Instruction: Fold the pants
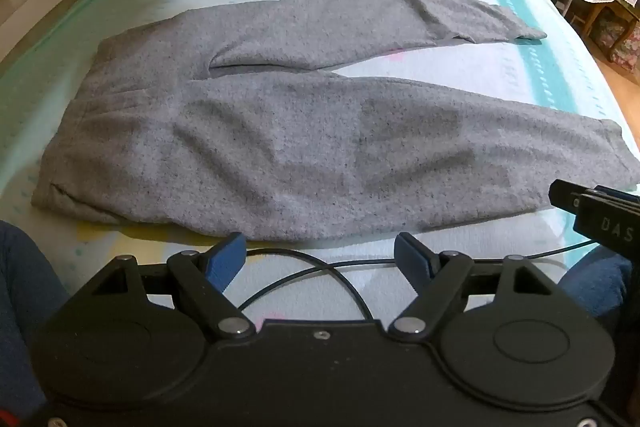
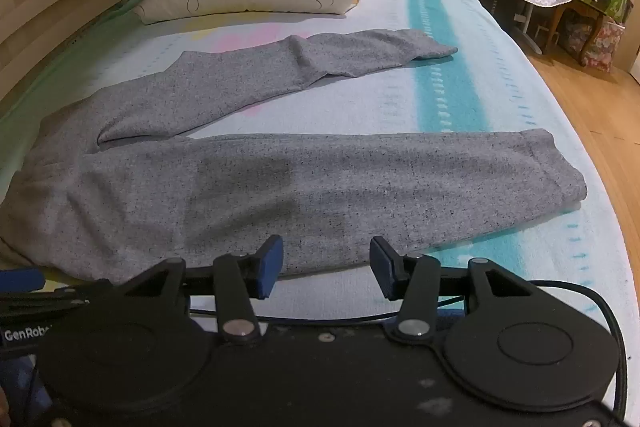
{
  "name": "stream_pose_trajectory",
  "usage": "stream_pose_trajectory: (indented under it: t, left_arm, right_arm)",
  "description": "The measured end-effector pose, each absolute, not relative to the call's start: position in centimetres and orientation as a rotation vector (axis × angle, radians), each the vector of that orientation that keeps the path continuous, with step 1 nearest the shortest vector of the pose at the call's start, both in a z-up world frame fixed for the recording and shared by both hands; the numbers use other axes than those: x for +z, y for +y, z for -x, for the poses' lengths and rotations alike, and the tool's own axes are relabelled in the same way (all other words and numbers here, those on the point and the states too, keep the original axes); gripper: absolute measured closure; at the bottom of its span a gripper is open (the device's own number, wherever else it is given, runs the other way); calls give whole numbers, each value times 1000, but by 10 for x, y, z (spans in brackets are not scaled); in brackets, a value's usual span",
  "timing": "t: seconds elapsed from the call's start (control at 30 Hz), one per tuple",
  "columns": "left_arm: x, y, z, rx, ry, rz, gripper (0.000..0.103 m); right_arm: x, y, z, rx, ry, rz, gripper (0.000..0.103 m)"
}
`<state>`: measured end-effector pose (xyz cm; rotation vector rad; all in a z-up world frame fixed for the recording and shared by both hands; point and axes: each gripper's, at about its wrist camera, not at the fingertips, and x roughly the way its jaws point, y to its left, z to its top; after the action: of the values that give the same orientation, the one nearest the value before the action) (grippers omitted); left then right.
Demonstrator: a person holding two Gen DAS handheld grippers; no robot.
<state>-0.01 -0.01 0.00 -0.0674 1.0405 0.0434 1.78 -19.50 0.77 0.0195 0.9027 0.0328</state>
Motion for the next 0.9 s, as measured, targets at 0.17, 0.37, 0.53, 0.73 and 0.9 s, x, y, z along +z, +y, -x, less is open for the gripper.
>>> stream_pose_trajectory:
  t: [0.17,0.37,0.53,0.73,0.9]
  left_arm:
    - [3,4,-3,44,1037,64,22]
    - [8,5,-4,52,1028,46,22]
    - [10,1,-4,51,1028,31,22]
    - [10,-1,-5,53,1025,22,22]
    - [8,-2,-4,50,1021,18,22]
  right_arm:
    - [8,-195,-18,36,899,-22,52]
    - [10,-195,-16,39,902,-17,52]
    - [9,-194,-19,41,905,-21,52]
    - [8,-196,-19,43,907,-35,52]
    - [8,-197,-19,43,909,-38,52]
